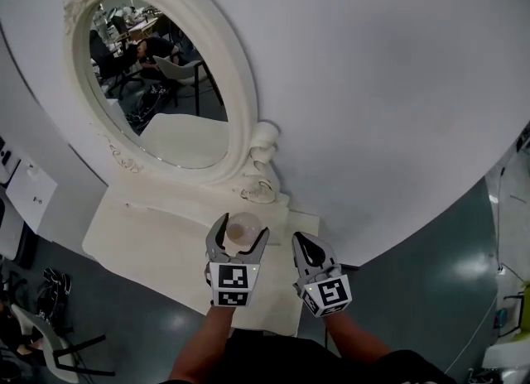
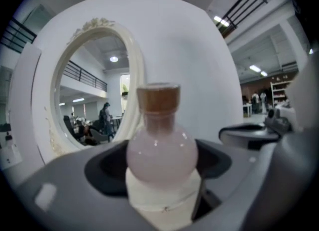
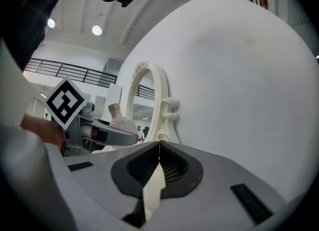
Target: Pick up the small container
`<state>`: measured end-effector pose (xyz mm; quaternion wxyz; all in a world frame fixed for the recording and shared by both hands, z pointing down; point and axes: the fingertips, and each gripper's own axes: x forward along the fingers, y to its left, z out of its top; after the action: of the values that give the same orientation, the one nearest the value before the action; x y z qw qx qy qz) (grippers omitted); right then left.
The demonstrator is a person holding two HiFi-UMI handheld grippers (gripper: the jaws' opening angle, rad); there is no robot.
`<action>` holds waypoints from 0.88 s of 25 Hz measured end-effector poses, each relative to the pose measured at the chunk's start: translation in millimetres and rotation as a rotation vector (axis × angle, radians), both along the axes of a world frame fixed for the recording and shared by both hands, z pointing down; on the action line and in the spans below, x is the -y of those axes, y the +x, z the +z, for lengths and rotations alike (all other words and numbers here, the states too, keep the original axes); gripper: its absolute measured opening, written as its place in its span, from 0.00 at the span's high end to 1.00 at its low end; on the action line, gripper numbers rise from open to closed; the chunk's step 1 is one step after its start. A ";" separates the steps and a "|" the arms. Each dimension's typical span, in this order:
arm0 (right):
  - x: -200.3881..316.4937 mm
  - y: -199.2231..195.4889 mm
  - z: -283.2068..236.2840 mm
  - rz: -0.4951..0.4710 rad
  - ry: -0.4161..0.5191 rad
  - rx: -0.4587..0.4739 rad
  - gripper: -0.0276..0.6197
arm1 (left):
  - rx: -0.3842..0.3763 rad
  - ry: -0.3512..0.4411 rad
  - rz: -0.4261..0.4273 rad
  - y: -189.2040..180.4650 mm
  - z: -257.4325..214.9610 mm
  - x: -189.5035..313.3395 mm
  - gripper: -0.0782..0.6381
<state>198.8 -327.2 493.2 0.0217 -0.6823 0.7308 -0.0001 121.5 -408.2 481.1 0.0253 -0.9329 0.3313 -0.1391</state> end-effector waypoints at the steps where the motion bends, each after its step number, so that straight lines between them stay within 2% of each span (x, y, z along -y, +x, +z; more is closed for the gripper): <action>1: -0.5 -0.9 -8.7 -0.002 0.016 -0.009 0.95 | -0.009 0.009 0.001 -3.1 -6.3 -4.1 0.34; 7: -9.2 -13.0 -43.1 -0.008 0.060 -0.083 0.95 | -0.047 0.042 0.012 -15.3 -30.7 -27.8 0.34; 17: -25.7 -22.6 -52.0 0.010 0.038 -0.131 0.95 | -0.060 0.058 0.007 -25.2 -37.5 -51.0 0.34; 22: -26.8 -24.8 -55.7 0.002 0.047 -0.117 0.95 | -0.076 0.052 -0.001 -27.2 -36.7 -52.4 0.34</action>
<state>174.1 -300.4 437.5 -0.0049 -0.6812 0.7298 0.0572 94.3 -355.7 444.4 0.0368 -0.9363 0.3362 -0.0948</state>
